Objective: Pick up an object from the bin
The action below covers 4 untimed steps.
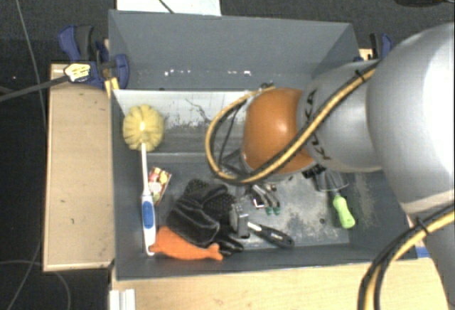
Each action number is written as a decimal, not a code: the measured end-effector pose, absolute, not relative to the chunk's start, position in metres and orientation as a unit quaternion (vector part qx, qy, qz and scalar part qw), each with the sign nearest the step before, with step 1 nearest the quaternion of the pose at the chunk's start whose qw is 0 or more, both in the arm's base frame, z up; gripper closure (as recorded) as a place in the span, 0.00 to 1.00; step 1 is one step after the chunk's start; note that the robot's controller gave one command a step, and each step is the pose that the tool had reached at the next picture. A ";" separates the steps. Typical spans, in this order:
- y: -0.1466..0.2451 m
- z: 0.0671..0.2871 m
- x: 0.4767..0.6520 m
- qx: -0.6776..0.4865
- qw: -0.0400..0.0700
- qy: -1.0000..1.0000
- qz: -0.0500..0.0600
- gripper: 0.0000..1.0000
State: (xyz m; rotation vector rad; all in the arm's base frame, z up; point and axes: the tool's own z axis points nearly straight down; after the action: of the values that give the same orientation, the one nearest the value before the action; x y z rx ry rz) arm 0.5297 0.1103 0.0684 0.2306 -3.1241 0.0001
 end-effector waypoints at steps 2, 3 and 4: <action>0.172 0.101 0.516 -0.050 0.002 -0.999 0.000 0.00; 0.158 0.073 0.500 -0.164 -0.011 -0.986 -0.006 0.00; 0.149 0.076 0.512 -0.103 -0.005 -0.995 -0.006 1.00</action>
Offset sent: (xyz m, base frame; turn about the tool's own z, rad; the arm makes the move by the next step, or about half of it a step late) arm -0.0149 0.0617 0.0316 0.2487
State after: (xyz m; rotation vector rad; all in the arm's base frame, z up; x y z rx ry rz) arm 0.5122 0.1487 0.0755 -0.3252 -3.1338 -0.0179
